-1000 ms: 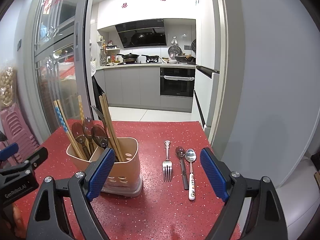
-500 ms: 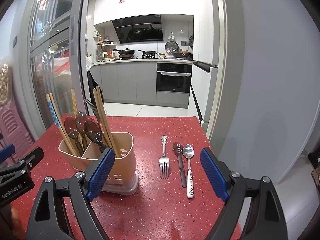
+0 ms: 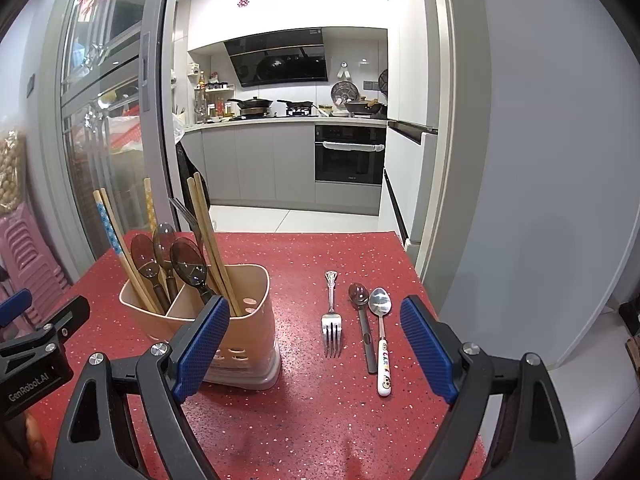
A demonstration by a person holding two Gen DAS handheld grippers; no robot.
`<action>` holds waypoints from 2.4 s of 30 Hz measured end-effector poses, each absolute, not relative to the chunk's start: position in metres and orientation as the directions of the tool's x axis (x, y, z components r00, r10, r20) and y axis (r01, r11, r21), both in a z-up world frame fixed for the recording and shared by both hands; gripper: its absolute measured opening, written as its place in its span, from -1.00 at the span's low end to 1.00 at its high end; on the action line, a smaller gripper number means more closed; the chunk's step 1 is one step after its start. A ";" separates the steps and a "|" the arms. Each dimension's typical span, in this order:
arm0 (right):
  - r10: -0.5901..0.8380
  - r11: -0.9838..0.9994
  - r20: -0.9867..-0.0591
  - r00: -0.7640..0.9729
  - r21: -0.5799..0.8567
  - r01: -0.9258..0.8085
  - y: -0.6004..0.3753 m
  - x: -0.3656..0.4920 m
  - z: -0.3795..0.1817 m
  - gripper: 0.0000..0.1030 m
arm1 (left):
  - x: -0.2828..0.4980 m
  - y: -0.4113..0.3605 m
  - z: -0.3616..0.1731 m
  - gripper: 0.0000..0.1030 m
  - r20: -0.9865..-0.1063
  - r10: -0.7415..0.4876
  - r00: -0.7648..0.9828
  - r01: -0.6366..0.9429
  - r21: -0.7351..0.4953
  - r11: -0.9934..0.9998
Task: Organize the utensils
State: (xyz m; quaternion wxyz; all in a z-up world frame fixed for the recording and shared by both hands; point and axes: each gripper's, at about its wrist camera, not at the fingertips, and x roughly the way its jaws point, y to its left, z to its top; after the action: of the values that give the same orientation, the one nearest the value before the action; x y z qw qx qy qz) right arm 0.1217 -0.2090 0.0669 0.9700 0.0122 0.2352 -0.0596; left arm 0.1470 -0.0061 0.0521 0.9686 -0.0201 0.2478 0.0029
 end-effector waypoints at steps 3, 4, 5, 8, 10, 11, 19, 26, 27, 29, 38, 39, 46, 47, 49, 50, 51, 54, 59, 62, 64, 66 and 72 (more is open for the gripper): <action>-0.110 0.992 -0.459 0.882 -0.002 0.123 -0.210 0.122 0.067 0.74 | 0.147 -0.007 0.052 1.00 -0.481 -0.007 0.877 -0.010 -0.033 0.999; -0.110 0.992 -0.458 0.882 -0.001 0.123 -0.210 0.122 0.067 0.74 | 0.146 -0.008 0.052 1.00 -0.481 -0.008 0.877 -0.007 -0.030 1.000; -0.109 0.993 -0.459 0.882 -0.002 0.122 -0.210 0.122 0.067 0.74 | 0.146 -0.009 0.052 1.00 -0.480 -0.010 0.877 -0.003 -0.027 1.000; -0.109 0.992 -0.459 0.882 0.001 0.123 -0.211 0.122 0.067 0.74 | 0.146 -0.012 0.052 1.00 -0.477 -0.014 0.879 0.006 -0.017 1.000; -0.108 0.992 -0.460 0.882 0.004 0.124 -0.211 0.121 0.068 0.74 | 0.145 -0.013 0.052 1.00 -0.476 -0.014 0.879 0.008 -0.015 1.000; -0.109 0.992 -0.460 0.881 0.005 0.125 -0.211 0.121 0.068 0.74 | 0.145 -0.013 0.052 1.00 -0.476 -0.015 0.879 0.008 -0.015 1.000; -0.109 0.992 -0.459 0.882 0.005 0.126 -0.212 0.121 0.067 0.74 | 0.146 -0.013 0.051 1.00 -0.481 -0.018 0.876 0.011 -0.018 1.000; -0.113 0.992 -0.458 0.882 0.003 0.129 -0.212 0.119 0.068 0.74 | 0.146 -0.013 0.051 1.00 -0.483 -0.021 0.876 0.014 -0.018 1.000; -0.114 0.992 -0.458 0.882 0.002 0.130 -0.212 0.119 0.068 0.74 | 0.146 -0.014 0.050 1.00 -0.483 -0.022 0.875 0.016 -0.018 1.000; -0.113 0.992 -0.459 0.881 0.003 0.128 -0.212 0.119 0.068 0.74 | 0.146 -0.014 0.050 1.00 -0.484 -0.024 0.875 0.017 -0.018 1.000; -0.115 0.992 -0.458 0.882 0.001 0.130 -0.212 0.118 0.068 0.74 | 0.147 -0.015 0.048 1.00 -0.492 -0.038 0.870 0.030 -0.022 0.999; -0.116 0.991 -0.457 0.882 0.001 0.131 -0.212 0.117 0.068 0.74 | 0.147 -0.015 0.047 1.00 -0.495 -0.041 0.868 0.033 -0.026 0.999; -0.111 0.992 -0.456 0.883 0.002 0.126 -0.211 0.116 0.067 0.74 | 0.149 -0.008 0.046 1.00 -0.504 -0.045 0.862 0.027 -0.043 0.999; -0.112 0.992 -0.454 0.884 0.000 0.126 -0.211 0.116 0.067 0.74 | 0.149 -0.007 0.046 1.00 -0.505 -0.045 0.862 0.026 -0.044 0.999; -0.111 0.992 -0.453 0.884 -0.003 0.124 -0.210 0.116 0.067 0.74 | 0.149 -0.006 0.045 1.00 -0.505 -0.042 0.862 0.024 -0.042 0.999; -0.110 0.993 -0.453 0.885 -0.003 0.122 -0.209 0.115 0.067 0.74 | 0.148 -0.006 0.045 1.00 -0.505 -0.041 0.862 0.023 -0.042 0.999; -0.110 0.993 -0.452 0.885 -0.004 0.122 -0.209 0.115 0.067 0.74 | 0.148 -0.005 0.045 1.00 -0.505 -0.042 0.862 0.024 -0.042 0.999; -0.110 0.993 -0.451 0.886 -0.003 0.122 -0.209 0.114 0.067 0.74 | 0.149 -0.005 0.045 1.00 -0.504 -0.042 0.863 0.024 -0.042 0.999; -0.110 0.992 -0.447 0.888 -0.002 0.122 -0.209 0.113 0.068 0.74 | 0.148 -0.004 0.045 1.00 -0.505 -0.043 0.862 0.025 -0.043 0.999; -0.110 0.992 -0.448 0.887 -0.002 0.123 -0.209 0.112 0.068 0.74 | 0.148 -0.004 0.045 1.00 -0.503 -0.042 0.863 0.025 -0.042 0.999; -0.111 0.992 -0.447 0.888 0.000 0.124 -0.209 0.112 0.068 0.74 | 0.148 -0.003 0.046 1.00 -0.502 -0.042 0.864 0.025 -0.041 0.999; -0.110 0.992 -0.446 0.888 0.002 0.124 -0.209 0.111 0.068 0.74 | 0.147 -0.003 0.046 1.00 -0.503 -0.042 0.864 0.024 -0.041 0.999; -0.109 0.992 -0.445 0.889 0.002 0.123 -0.210 0.111 0.068 0.74 | 0.147 -0.003 0.046 1.00 -0.502 -0.042 0.864 0.026 -0.040 0.999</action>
State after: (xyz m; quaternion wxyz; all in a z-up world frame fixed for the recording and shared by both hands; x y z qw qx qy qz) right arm 0.1110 -0.2103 0.0676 0.9717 0.0149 0.2281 -0.0597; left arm 0.1470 -0.0030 0.0462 0.9653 -0.0159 0.2601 -0.0176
